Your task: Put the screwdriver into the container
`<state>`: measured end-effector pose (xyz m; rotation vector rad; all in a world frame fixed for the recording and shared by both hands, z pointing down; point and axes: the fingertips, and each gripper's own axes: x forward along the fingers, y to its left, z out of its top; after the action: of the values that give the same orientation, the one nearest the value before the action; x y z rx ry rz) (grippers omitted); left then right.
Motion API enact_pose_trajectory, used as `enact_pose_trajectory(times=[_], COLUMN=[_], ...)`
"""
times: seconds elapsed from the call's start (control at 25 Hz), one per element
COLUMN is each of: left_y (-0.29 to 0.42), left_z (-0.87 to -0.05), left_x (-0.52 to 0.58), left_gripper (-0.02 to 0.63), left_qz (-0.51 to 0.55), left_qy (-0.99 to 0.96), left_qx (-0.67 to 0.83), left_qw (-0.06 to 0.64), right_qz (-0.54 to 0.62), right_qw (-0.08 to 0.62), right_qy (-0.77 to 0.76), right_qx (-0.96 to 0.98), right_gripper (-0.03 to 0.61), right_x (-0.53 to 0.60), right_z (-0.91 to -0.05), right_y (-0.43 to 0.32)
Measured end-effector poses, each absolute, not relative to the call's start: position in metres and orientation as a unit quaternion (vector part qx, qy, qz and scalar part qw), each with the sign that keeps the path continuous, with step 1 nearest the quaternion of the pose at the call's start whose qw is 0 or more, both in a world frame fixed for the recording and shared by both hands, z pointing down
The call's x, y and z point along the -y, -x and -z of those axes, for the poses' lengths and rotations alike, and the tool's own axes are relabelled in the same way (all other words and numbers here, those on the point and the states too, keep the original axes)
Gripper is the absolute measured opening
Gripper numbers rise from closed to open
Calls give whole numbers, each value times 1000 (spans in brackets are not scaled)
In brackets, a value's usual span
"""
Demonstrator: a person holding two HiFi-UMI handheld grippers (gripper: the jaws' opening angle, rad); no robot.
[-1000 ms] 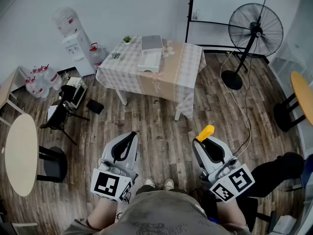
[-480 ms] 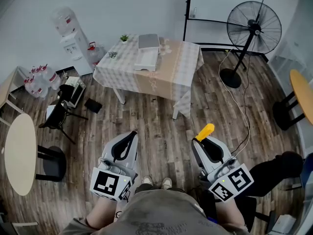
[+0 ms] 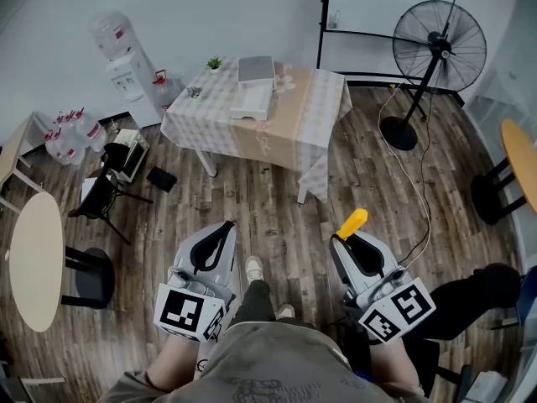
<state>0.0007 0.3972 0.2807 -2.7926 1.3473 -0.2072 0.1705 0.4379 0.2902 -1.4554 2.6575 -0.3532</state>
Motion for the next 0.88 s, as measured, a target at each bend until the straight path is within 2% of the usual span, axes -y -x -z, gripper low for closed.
enact_pose_trajectory(times=[0.44, 0.88], left_y=[8, 40], left_z=[-290, -299], left_x=[-343, -223], left_gripper=[0, 2], left_qz=[68, 72], left_qy=[896, 895], left_qx=[-439, -441], left_qw=[12, -8], right_qz=[119, 137], right_qw=[28, 1], right_qy=[469, 461], right_qx=[-875, -877], right_gripper=[98, 100], right_x=[-382, -260], right_z=[-300, -306], right_y=[-161, -127])
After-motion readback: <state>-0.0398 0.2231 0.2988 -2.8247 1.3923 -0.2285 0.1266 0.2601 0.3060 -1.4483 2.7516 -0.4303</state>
